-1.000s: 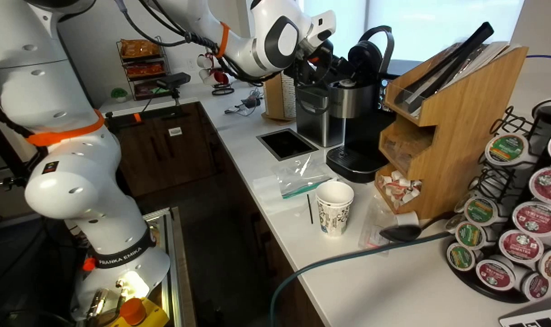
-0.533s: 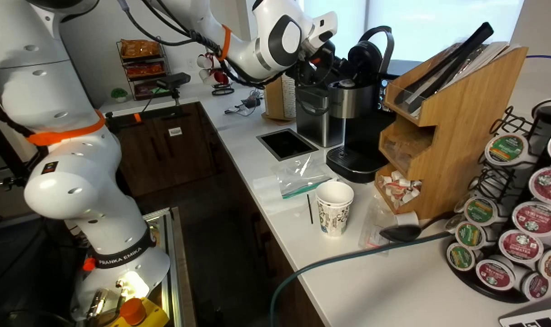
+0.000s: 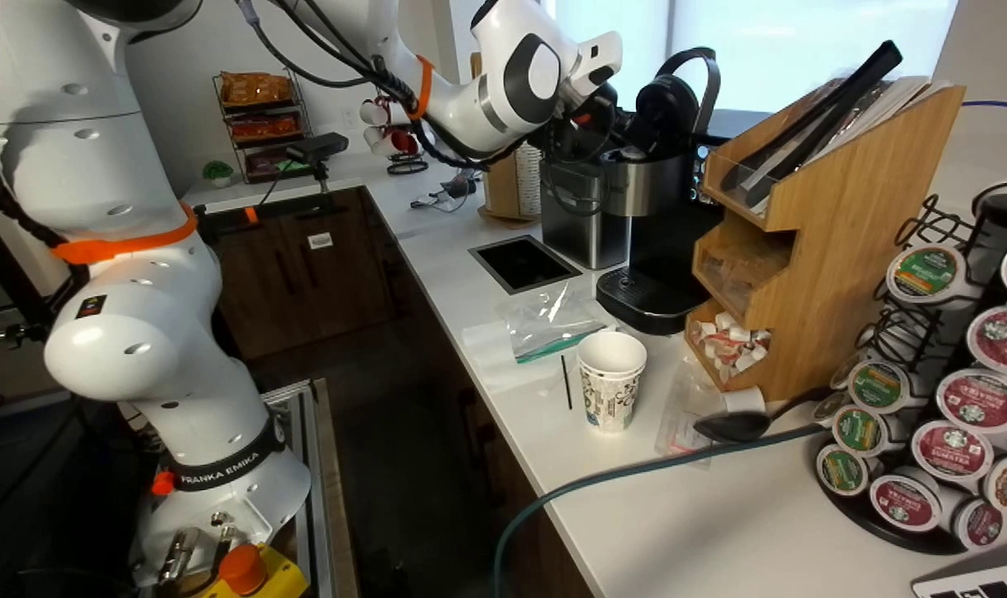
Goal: Remove the coffee pod from the coffeemaker.
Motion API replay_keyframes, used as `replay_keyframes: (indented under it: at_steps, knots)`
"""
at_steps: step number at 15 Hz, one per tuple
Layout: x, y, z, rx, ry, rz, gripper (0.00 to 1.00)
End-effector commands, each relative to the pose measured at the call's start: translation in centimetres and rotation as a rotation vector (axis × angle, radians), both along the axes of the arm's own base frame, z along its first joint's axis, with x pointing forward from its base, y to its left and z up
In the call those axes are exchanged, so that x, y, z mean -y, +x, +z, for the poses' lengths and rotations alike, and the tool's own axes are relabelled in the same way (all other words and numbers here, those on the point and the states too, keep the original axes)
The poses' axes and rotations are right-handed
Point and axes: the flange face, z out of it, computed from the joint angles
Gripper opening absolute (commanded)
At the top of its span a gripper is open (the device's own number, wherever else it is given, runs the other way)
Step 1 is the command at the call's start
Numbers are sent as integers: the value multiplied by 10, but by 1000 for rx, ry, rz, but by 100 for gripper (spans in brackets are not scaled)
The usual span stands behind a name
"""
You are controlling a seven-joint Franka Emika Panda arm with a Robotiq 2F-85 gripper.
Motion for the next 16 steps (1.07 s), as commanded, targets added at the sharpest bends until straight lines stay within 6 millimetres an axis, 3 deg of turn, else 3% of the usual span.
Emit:
replay_keyframes:
  at_steps: [1,5,10,12,15,16]
  knots:
    - [-5,6,0,-13,-17,-16,68]
    - [-9,6,4,0,-31,-6,36]
    - [-13,4,21,44,-47,12,16]
    - [-18,-1,29,58,-45,20,0]
    - [-21,-10,41,68,-41,14,2]
    - [-18,-10,44,76,-42,7,27]
